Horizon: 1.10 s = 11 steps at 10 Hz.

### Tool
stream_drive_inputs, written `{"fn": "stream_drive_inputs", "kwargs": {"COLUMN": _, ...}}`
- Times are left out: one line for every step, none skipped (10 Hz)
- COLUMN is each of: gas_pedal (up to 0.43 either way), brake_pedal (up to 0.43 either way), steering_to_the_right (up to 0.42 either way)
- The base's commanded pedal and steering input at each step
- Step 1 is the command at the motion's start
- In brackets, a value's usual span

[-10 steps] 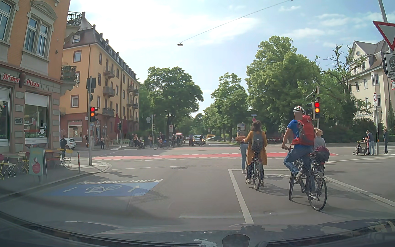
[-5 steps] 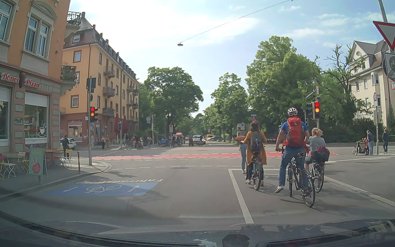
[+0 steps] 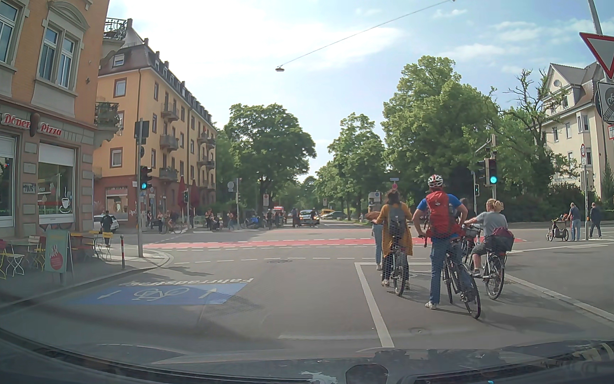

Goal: Follow the waypoints while adhering to traffic rules and regulations

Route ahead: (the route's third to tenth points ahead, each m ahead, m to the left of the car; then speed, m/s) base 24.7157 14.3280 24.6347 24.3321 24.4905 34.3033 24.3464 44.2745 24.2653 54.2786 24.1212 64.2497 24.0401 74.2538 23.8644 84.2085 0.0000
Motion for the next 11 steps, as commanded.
{"fn": "stream_drive_inputs", "kwargs": {"gas_pedal": 0.000, "brake_pedal": 0.287, "steering_to_the_right": -0.015}}
{"fn": "stream_drive_inputs", "kwargs": {"gas_pedal": 0.000, "brake_pedal": 0.287, "steering_to_the_right": -0.015}}
{"fn": "stream_drive_inputs", "kwargs": {"gas_pedal": 0.000, "brake_pedal": 0.287, "steering_to_the_right": -0.015}}
{"fn": "stream_drive_inputs", "kwargs": {"gas_pedal": 0.000, "brake_pedal": 0.287, "steering_to_the_right": -0.015}}
{"fn": "stream_drive_inputs", "kwargs": {"gas_pedal": 0.000, "brake_pedal": 0.287, "steering_to_the_right": -0.015}}
{"fn": "stream_drive_inputs", "kwargs": {"gas_pedal": 0.000, "brake_pedal": 0.287, "steering_to_the_right": -0.015}}
{"fn": "stream_drive_inputs", "kwargs": {"gas_pedal": 0.000, "brake_pedal": 0.287, "steering_to_the_right": -0.015}}
{"fn": "stream_drive_inputs", "kwargs": {"gas_pedal": 0.000, "brake_pedal": 0.287, "steering_to_the_right": -0.015}}
{"fn": "stream_drive_inputs", "kwargs": {"gas_pedal": 0.000, "brake_pedal": 0.287, "steering_to_the_right": -0.015}}
{"fn": "stream_drive_inputs", "kwargs": {"gas_pedal": 0.000, "brake_pedal": 0.287, "steering_to_the_right": -0.015}}
{"fn": "stream_drive_inputs", "kwargs": {"gas_pedal": 0.000, "brake_pedal": 0.287, "steering_to_the_right": -0.015}}
